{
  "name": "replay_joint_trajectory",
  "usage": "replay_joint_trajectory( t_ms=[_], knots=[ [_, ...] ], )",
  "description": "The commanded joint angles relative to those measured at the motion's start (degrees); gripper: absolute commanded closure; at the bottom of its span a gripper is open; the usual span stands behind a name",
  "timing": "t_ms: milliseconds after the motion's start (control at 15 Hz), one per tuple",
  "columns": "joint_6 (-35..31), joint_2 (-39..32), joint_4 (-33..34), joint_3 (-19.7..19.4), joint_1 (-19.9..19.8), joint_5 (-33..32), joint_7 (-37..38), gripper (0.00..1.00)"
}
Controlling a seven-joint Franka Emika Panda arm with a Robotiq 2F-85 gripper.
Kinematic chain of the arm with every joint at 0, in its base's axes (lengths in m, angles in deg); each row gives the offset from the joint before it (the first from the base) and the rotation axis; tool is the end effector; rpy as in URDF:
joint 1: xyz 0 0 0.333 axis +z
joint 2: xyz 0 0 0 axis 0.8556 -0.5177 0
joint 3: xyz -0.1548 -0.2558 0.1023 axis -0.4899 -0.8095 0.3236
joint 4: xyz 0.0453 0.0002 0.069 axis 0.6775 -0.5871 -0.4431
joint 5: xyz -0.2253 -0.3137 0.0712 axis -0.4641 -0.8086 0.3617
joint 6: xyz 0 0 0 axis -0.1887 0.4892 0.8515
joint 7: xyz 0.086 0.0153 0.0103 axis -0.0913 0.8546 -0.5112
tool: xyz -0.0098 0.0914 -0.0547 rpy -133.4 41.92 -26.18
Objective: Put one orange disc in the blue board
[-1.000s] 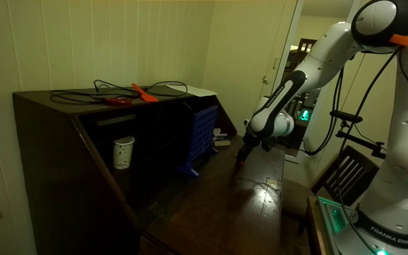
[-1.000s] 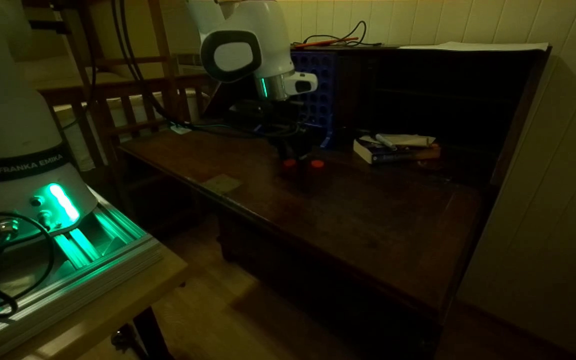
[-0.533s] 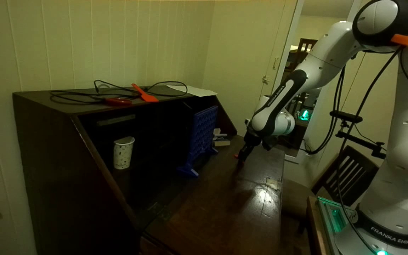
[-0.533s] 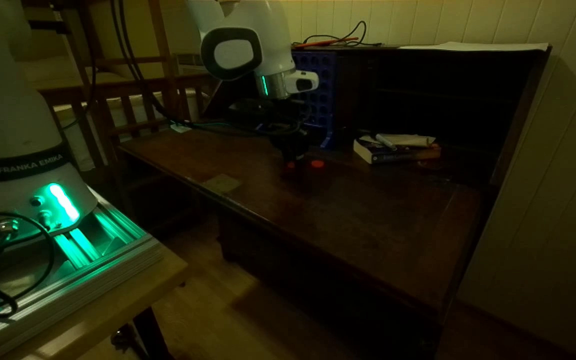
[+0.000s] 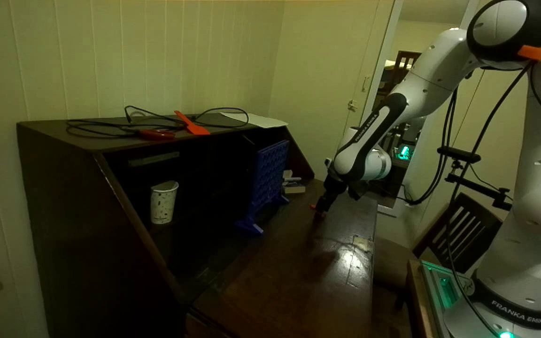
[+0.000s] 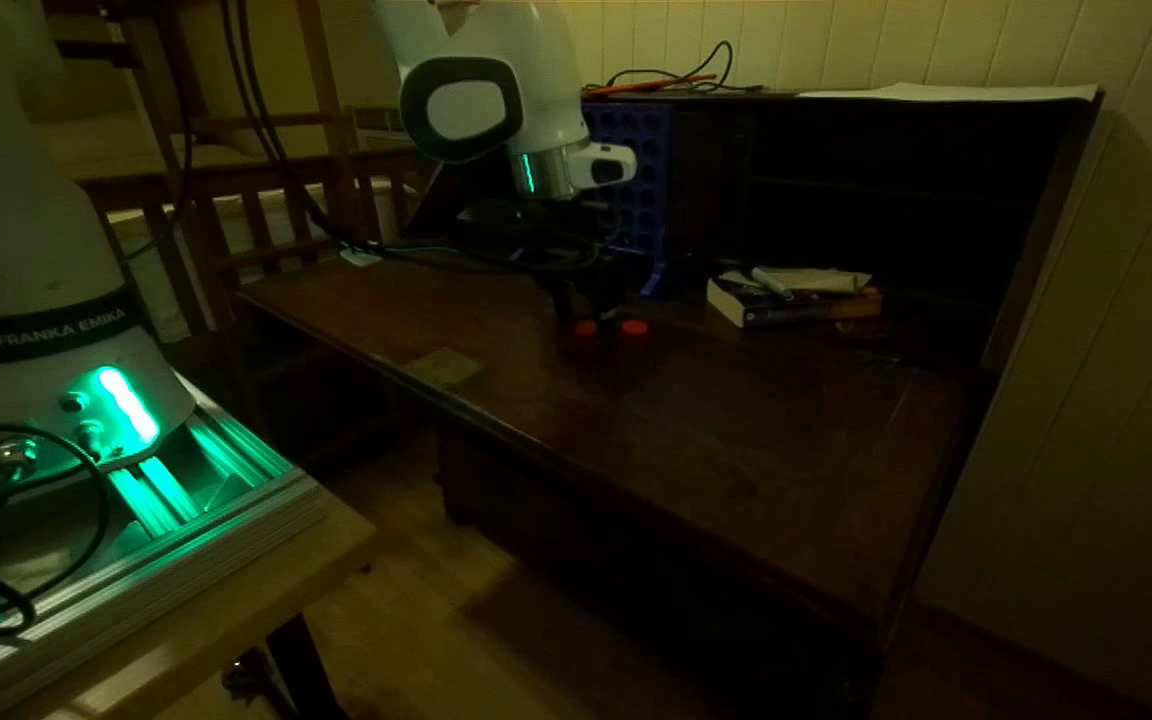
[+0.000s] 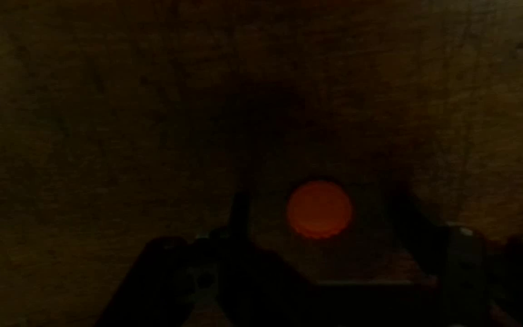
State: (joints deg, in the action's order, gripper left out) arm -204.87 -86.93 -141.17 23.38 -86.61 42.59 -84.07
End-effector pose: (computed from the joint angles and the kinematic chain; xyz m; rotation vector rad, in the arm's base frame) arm 0.4052 -0.2655 0.1970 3.0149 -0.3072 0.2750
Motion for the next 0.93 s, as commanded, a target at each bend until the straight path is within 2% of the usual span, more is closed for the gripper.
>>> replay_joint_trajectory(
  t_ms=[0,333,467,533,733,800,867],
  knots=[
    [-2.10,0.27,-0.92,0.28,-0.14,-0.31,-0.96,0.21],
    [-4.23,0.08,-0.94,0.87,-0.43,-0.06,-1.18,0.24],
    [-3.96,0.08,-0.91,0.83,-0.35,-0.27,-1.25,0.42],
    [-3.74,0.03,-0.88,0.51,-0.08,-0.55,-1.12,0.47],
    [-3.23,-0.03,-0.78,0.35,0.00,-0.74,-1.26,0.52],
    [-3.22,-0.03,-0.78,0.33,0.04,-0.76,-1.32,0.68],
    [-3.18,-0.04,-0.79,0.26,0.12,-0.80,-1.33,0.75]
  ],
)
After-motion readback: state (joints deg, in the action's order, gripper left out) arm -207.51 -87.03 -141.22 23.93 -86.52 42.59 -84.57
